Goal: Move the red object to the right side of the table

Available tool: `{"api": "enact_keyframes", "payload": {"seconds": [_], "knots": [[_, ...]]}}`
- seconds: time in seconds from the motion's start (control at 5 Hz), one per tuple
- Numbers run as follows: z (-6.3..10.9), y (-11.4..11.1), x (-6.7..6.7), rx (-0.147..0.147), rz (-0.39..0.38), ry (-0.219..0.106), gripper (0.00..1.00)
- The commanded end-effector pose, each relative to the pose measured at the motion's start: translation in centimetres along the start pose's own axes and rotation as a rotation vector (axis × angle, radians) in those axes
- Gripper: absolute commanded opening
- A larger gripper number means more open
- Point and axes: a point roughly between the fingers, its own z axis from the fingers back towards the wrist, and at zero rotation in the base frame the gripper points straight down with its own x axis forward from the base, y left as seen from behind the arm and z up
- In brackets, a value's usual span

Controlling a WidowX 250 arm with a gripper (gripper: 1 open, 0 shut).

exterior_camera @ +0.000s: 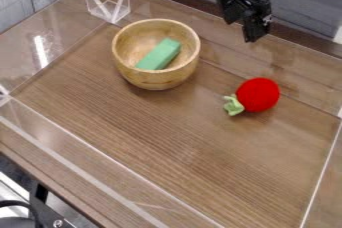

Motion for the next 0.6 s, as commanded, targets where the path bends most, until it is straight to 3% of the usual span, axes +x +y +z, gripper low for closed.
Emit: {"api": "enact_keyframes", "payload": {"seconds": [0.0, 0.4], "knots": [[1.7, 0.3, 0.5, 0.026, 0.034, -0.05, 1.0], [1.2, -0.3, 1.8, -0.001, 0.05, -0.044, 1.0]]}}
